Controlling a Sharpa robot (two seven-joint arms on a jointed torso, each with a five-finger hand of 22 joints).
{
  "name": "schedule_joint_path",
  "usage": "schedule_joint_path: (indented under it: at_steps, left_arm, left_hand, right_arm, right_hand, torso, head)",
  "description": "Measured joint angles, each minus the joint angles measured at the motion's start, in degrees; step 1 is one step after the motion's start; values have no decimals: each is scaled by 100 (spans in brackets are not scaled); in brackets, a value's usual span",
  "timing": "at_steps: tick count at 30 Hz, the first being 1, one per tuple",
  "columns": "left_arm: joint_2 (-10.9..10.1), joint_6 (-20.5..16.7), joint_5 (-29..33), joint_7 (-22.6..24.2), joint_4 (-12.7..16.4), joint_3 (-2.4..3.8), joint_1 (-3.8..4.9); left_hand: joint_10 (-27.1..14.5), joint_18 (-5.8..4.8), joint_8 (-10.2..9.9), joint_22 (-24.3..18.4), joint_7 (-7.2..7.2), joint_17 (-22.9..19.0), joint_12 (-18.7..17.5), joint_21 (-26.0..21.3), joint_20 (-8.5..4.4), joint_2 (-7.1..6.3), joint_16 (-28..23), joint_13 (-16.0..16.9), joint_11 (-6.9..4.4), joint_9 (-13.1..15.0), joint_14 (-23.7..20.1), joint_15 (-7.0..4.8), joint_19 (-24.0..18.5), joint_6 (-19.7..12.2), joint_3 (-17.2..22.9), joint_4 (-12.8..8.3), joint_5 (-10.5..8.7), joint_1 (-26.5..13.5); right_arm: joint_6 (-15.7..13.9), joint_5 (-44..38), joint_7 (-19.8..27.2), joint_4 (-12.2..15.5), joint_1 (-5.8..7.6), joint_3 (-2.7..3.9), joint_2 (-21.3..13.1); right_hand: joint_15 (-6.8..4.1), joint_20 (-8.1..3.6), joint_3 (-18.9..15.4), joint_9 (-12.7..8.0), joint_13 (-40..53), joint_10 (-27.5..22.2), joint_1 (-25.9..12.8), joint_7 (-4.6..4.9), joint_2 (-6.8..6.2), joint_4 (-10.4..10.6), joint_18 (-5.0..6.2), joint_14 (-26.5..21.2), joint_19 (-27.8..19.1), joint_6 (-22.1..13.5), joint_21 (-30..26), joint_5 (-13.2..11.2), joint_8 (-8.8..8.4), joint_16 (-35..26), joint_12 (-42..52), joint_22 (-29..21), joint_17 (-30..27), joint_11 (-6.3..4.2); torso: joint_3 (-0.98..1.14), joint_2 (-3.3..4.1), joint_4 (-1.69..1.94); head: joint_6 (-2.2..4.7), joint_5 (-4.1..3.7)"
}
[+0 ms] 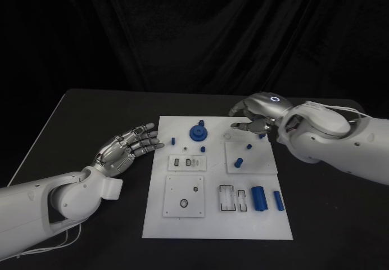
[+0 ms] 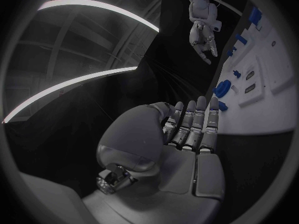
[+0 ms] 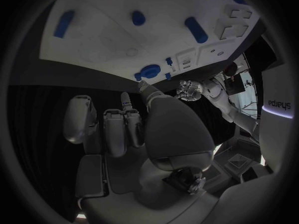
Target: Assemble the parts on the task board
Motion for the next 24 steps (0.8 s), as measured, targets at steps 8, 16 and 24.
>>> schedule_joint_path:
  at_steps: [8, 16, 24]
  left_arm:
    - [22, -3, 0, 2, -3, 0, 0]
    - [78, -1, 0, 1, -28, 0, -4]
    - [91, 1, 0, 0, -41, 0, -6]
  left_hand:
    - [0, 0, 0, 1, 0, 0, 0, 0, 0, 0, 0, 0, 0, 0, 0, 0, 0, 0, 0, 0, 0, 0]
    - [-1, 0, 0, 4, 0, 0, 0, 0, 0, 0, 0, 0, -1, 5, 0, 0, 0, 0, 16, -16, 0, 0]
    - [-1, 0, 0, 4, 0, 0, 0, 0, 0, 0, 0, 0, -1, 5, 0, 0, 0, 0, 16, -16, 0, 0]
  right_arm:
    - [161, 520, 62, 278, 0, -38, -834]
    - [74, 750, 152, 248, -234, -54, -1203]
    - [-24, 843, 180, 92, -392, -52, -1241]
  right_hand:
    - [-33, -39, -70, -221, 4, -505, 100, -111, -96, 136, 0, -33, -103, -281, -290, -135, -320, -290, -288, 0, 0, -90]
    - [-103, -61, -94, -373, 4, -558, 180, -143, -119, 192, 93, -78, -124, -558, -387, -188, -352, -399, -362, 0, 0, -142]
    - [-122, -81, -152, -447, -95, -640, 203, -143, -142, 281, 92, -104, -144, -688, -453, -283, -352, -495, -437, -1, -1, -138]
  torso:
    - [-2, -25, -34]
    - [-3, -53, -47]
    - [3, -47, -51]
  head:
    - [-42, 15]
    - [-79, 5]
    - [-75, 26]
